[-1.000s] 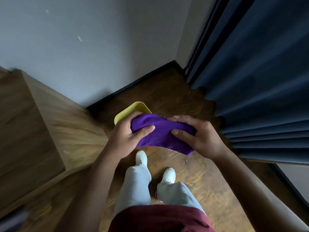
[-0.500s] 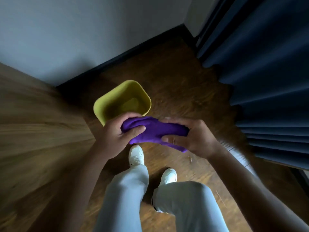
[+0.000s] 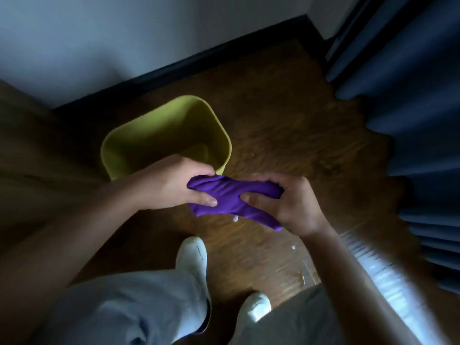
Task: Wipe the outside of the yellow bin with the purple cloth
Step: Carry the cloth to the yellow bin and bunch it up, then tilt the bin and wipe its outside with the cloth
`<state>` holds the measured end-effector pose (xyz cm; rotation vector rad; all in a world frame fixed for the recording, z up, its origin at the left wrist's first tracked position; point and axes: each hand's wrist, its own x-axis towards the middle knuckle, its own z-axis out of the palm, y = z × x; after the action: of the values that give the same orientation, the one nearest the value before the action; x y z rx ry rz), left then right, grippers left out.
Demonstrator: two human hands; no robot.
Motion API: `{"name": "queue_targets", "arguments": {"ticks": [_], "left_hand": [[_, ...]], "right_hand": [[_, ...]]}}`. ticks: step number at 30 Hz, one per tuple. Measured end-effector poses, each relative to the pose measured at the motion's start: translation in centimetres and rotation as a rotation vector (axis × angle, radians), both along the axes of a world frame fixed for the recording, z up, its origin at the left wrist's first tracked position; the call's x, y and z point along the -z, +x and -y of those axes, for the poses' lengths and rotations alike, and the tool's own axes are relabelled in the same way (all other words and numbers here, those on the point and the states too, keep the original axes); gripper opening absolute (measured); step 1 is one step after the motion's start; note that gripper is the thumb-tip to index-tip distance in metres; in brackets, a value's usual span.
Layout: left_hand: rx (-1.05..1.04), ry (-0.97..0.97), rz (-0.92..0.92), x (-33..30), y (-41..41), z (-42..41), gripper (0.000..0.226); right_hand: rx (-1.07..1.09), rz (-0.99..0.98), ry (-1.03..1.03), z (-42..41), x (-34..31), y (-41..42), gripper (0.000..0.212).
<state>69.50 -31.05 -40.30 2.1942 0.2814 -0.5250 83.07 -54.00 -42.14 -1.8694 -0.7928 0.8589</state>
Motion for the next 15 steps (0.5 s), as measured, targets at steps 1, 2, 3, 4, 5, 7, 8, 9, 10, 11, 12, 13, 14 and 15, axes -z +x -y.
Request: {"name": "queue_targets", "arguments": {"ticks": [1, 2, 3, 4, 5, 7, 8, 9, 10, 11, 12, 13, 14, 15], "left_hand": [[0.022, 0.023, 0.008, 0.7, 0.4, -0.1, 0.028], [0.039, 0.041, 0.013, 1.2, 0.7, -0.2, 0.028], [0.052, 0.054, 0.024, 1.7, 1.0, -0.3, 0.027], [0.059, 0.066, 0.043, 2.2, 1.2, -0.4, 0.025], [0.054, 0.075, 0.063, 2.7, 1.3, -0.6, 0.024], [0.017, 0.097, 0.100, 3.5, 0.9, -0.7, 0.023], [-0.001, 0.111, 0.112, 3.7, 0.8, -0.9, 0.023], [-0.021, 0.123, 0.119, 3.9, 0.7, -1.2, 0.021], [-0.044, 0.139, 0.127, 3.9, 0.4, -1.2, 0.021], [-0.066, 0.150, 0.136, 4.0, 0.1, -1.3, 0.021], [-0.089, 0.153, 0.148, 3.9, -0.2, -1.3, 0.022], [-0.110, 0.149, 0.157, 3.9, -0.5, -1.3, 0.023], [-0.128, 0.139, 0.164, 3.9, -0.8, -1.0, 0.025], [-0.140, 0.130, 0.168, 3.8, -1.1, -0.8, 0.027]], "right_hand": [[-0.001, -0.011, 0.014, 0.0, 1.0, 0.1, 0.030], [-0.012, -0.030, 0.026, 0.0, 1.8, 0.2, 0.031], [-0.029, -0.053, 0.036, 0.1, 2.4, 0.3, 0.031], [-0.045, -0.077, 0.053, 0.0, 2.9, 0.5, 0.031], [-0.063, -0.092, 0.072, -0.1, 3.3, 0.8, 0.033], [-0.111, -0.106, 0.084, -0.5, 3.9, 1.1, 0.043], [-0.149, -0.092, 0.072, -0.7, 4.1, 1.3, 0.049], [-0.195, -0.058, 0.052, -0.9, 4.2, 1.4, 0.055], [-0.232, -0.021, 0.043, -1.1, 4.4, 1.2, 0.058], [-0.244, 0.013, 0.049, -1.2, 4.7, 1.0, 0.058], [-0.228, 0.046, 0.070, -1.3, 5.1, 0.8, 0.055], [-0.191, 0.079, 0.103, -1.3, 5.5, 0.7, 0.049], [-0.154, 0.100, 0.142, -1.2, 5.8, 0.5, 0.041], [-0.125, 0.093, 0.178, -1.0, 6.1, 0.3, 0.034]]}}
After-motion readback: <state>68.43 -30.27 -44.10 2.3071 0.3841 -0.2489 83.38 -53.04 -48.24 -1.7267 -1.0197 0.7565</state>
